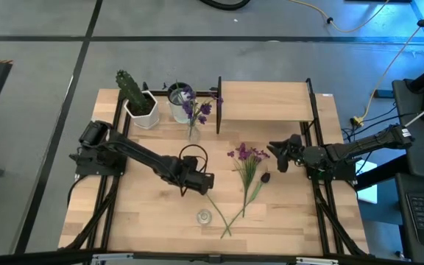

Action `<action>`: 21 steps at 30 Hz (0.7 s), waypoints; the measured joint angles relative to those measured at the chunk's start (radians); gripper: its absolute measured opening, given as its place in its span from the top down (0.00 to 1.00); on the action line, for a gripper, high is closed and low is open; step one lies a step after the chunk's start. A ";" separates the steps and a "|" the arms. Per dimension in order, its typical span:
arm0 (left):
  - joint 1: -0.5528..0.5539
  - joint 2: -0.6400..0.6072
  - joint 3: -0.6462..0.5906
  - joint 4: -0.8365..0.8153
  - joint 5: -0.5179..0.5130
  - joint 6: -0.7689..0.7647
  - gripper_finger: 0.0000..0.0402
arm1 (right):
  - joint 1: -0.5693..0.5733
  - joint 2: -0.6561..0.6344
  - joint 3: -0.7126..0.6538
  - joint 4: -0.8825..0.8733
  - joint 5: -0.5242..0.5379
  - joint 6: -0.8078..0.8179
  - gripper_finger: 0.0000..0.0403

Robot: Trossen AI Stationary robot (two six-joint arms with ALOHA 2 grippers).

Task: Pick and place flowers into a vace then onto a shelf
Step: Put the left black flower into the top transparent vase

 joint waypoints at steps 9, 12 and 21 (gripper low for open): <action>0.002 0.042 -0.001 -0.002 -0.017 -0.068 0.75 | 0.000 0.000 0.000 0.000 -0.048 -0.031 0.68; 0.003 0.042 -0.002 0.001 -0.055 -0.030 0.75 | 0.000 0.000 0.000 0.000 -0.049 -0.050 0.68; 0.003 0.036 -0.001 0.002 -0.053 0.009 0.75 | 0.000 0.000 0.000 0.000 -0.049 -0.049 0.68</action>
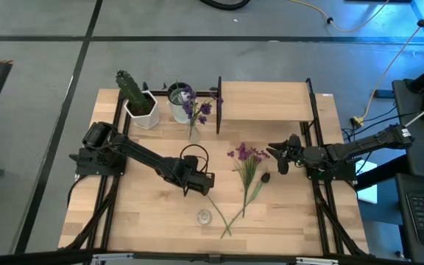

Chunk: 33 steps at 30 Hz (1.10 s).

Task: Pick and place flowers into a vace then onto a shelf
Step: Put the left black flower into the top transparent vase

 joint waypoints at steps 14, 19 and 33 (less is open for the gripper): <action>0.000 0.000 0.000 -0.002 0.090 0.016 0.70 | 0.000 0.000 0.000 0.000 0.000 0.000 0.68; 0.000 0.000 0.000 -0.016 0.100 -0.054 0.61 | 0.000 0.000 0.000 0.000 0.000 0.000 0.68; 0.004 0.000 0.000 0.011 0.045 -0.061 0.51 | 0.000 0.000 0.000 0.000 0.000 0.000 0.68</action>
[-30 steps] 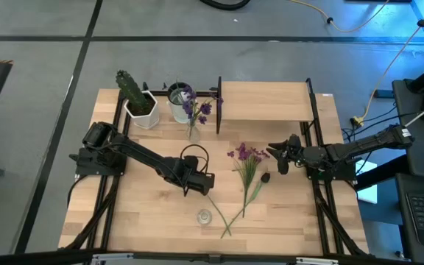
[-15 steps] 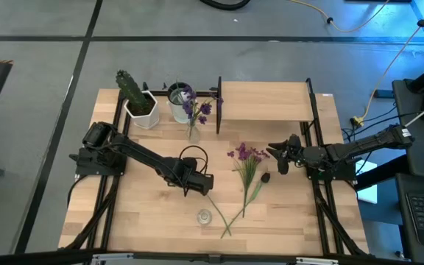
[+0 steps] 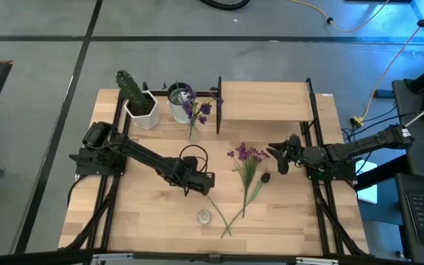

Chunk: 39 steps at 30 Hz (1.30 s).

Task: Pick and place flowers into a vace then onto a shelf
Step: Put the left black flower into the top transparent vase

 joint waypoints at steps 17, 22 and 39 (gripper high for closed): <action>0.003 0.026 0.000 -0.016 0.072 -0.204 0.52 | 0.000 0.000 0.000 0.000 0.000 0.000 0.68; 0.005 0.071 -0.001 -0.016 0.076 -0.287 0.52 | 0.000 0.000 0.000 0.000 0.000 0.000 0.68; 0.063 0.133 0.003 -0.001 0.146 -0.258 0.59 | 0.000 0.000 0.000 0.000 0.000 -0.002 0.68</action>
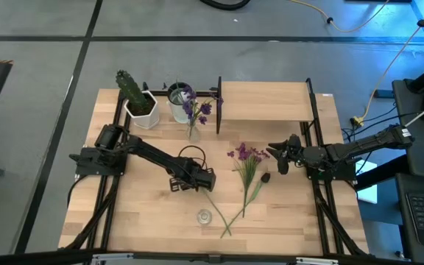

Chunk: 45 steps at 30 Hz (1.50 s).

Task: Pick and place flowers into a vace then onto a shelf
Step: Put the left black flower into the top transparent vase

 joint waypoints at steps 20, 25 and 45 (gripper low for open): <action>0.007 -0.027 -0.006 -0.082 -0.053 0.093 0.98 | 0.000 0.000 0.000 0.000 0.000 -0.002 0.68; 0.006 -0.099 -0.006 -0.113 -0.167 0.135 0.99 | 0.000 0.000 0.000 0.000 0.000 0.002 0.68; -0.104 -0.745 -0.004 -0.127 -1.263 0.900 0.98 | 0.000 0.000 0.000 0.002 0.003 0.069 0.68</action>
